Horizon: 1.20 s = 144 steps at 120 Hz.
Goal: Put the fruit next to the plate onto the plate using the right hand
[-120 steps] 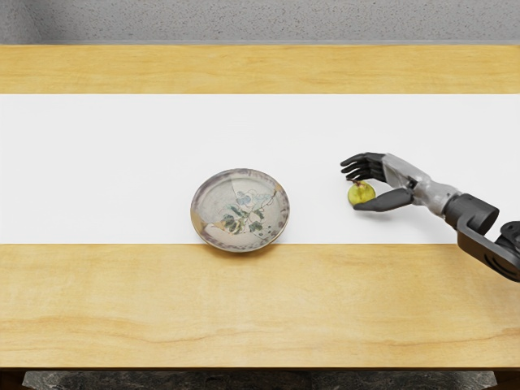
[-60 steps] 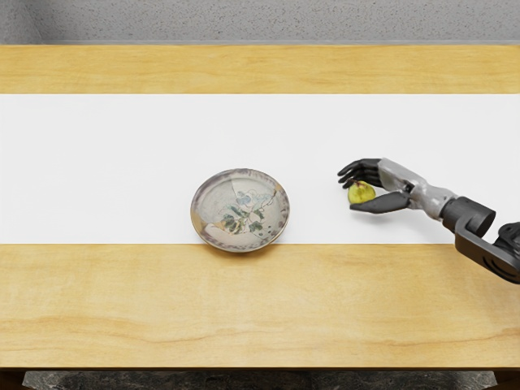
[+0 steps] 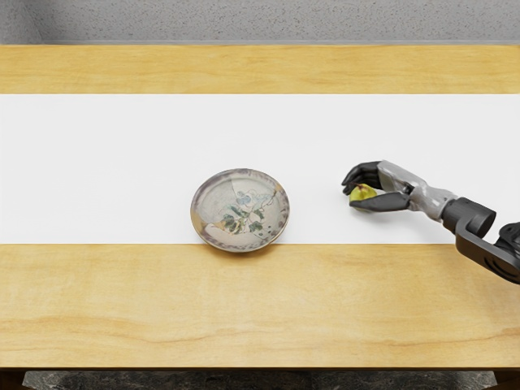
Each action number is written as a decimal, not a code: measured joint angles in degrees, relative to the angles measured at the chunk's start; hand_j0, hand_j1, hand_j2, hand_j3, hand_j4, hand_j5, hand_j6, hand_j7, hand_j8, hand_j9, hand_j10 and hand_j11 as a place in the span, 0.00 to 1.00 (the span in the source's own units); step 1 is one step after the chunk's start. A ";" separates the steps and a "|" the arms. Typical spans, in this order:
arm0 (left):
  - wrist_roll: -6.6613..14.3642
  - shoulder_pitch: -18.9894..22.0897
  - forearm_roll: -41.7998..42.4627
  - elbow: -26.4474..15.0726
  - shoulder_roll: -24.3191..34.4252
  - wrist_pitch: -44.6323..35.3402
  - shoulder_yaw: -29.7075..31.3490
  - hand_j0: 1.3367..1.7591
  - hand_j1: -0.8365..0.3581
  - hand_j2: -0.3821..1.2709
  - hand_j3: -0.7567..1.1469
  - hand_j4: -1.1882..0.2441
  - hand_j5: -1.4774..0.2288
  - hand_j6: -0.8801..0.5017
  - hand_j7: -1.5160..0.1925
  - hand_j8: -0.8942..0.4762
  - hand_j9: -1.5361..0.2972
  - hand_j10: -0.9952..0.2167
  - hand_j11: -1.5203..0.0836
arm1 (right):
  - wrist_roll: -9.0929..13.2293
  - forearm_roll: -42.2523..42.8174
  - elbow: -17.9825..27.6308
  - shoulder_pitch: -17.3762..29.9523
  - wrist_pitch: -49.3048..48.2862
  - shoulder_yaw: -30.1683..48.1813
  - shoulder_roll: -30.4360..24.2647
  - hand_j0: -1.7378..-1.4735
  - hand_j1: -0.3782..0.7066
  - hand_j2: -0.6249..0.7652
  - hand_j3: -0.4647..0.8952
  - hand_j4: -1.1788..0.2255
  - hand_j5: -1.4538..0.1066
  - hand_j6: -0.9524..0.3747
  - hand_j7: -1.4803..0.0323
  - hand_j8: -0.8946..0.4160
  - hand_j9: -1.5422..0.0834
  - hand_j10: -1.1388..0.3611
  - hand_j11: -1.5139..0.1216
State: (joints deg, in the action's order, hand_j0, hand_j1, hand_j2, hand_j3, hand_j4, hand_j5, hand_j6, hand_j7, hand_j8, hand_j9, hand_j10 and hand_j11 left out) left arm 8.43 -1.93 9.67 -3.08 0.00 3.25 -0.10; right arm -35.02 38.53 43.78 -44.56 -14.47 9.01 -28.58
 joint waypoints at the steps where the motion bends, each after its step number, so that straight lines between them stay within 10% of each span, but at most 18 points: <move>1: 0.00 0.00 0.00 0.00 0.00 0.00 0.00 0.76 0.97 0.23 0.40 0.81 0.85 0.62 0.87 0.64 0.82 0.80 0.93 | 0.00 0.01 -0.01 0.01 -0.01 0.00 -0.01 0.32 0.71 0.44 0.34 0.37 0.39 0.22 0.42 0.28 0.42 0.48 0.39; 70: 0.02 0.00 0.01 0.00 0.00 0.00 0.03 0.76 0.97 0.23 0.40 0.81 0.85 0.62 0.87 0.64 0.82 0.80 0.93 | -0.12 0.09 -0.36 0.12 -0.03 -0.18 -0.06 0.36 0.82 0.52 0.34 0.35 0.24 0.14 0.26 0.32 0.28 0.47 0.40; 78: 0.02 0.00 0.01 0.00 0.00 0.00 0.03 0.76 0.97 0.23 0.40 0.81 0.85 0.62 0.87 0.64 0.82 0.80 0.93 | -0.04 0.18 -0.34 -0.01 -0.41 -0.24 -0.08 0.36 0.87 0.69 0.34 0.36 0.23 0.15 0.25 0.31 0.27 0.51 0.32; 144: 0.02 0.00 0.01 0.01 0.00 0.00 0.04 0.76 0.97 0.23 0.40 0.81 0.85 0.62 0.87 0.64 0.82 0.80 0.93 | -0.07 0.01 0.05 -3.04 -9.88 0.91 -0.18 0.42 0.85 0.50 0.34 0.31 0.13 0.07 0.23 0.22 0.19 0.44 0.17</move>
State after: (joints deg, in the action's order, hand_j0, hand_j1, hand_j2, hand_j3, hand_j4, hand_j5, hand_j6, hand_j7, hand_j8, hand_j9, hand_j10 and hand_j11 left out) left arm 8.45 -1.94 9.68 -3.07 0.00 3.25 -0.07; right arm -35.09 38.54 43.83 -47.60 -24.35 9.92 -28.77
